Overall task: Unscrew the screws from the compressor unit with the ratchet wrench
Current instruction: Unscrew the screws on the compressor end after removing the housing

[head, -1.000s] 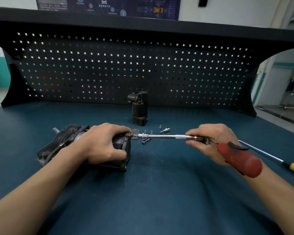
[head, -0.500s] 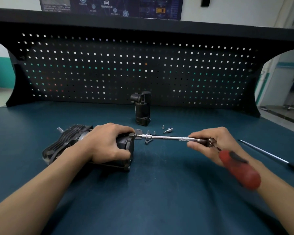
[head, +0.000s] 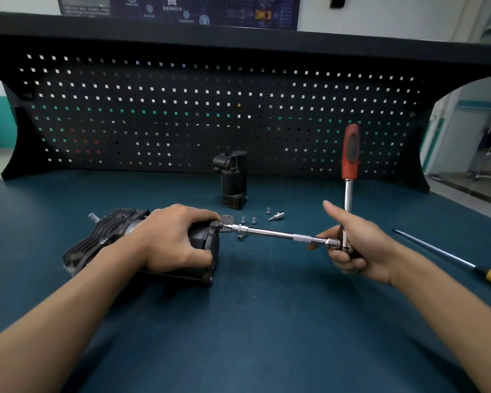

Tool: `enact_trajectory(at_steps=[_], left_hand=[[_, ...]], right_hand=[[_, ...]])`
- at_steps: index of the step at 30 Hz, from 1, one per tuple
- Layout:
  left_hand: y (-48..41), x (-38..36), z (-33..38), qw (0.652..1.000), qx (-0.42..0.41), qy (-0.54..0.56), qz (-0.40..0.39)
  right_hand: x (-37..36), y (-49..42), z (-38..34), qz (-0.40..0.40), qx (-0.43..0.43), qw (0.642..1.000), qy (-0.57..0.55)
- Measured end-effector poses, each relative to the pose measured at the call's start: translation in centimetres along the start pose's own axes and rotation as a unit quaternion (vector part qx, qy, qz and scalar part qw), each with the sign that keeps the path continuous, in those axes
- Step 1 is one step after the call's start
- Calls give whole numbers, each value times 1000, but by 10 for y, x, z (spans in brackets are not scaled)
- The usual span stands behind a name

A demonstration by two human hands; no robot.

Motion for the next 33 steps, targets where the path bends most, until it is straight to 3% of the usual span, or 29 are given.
enact_trajectory(at_steps=[8,13,17,20,30,33], left_hand=[[0,0,0,1000,-4,1,2],[1,0,0,1000,-2,0,0],[1,0,-1,1000,-3,-1,2],[0,0,0,1000,-4,-2,0],[0,0,-3,1000,3,-2,1],[1,-1,-2,1000,4,-2,1]], right_hand=[[1,-5,5,-79,-76,982,-152],[-2,-5,6,-88,-70,986,-125],[-2,-5,7,6,3,1000,-25],[0,-4,7,98,98,989,44],[8,2,2,246,347,885,190],[8,1,5,299,376,852,209]])
Point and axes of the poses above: each hand's wrist, its own y-axis away from the middle knuckle, its own x-axis out of the back of the hand, z = x × y, the point moved 1 cm from there along -y, towards the middle knuckle, and after that the axes turned 13 degrees about y, right-handed, at the moved point
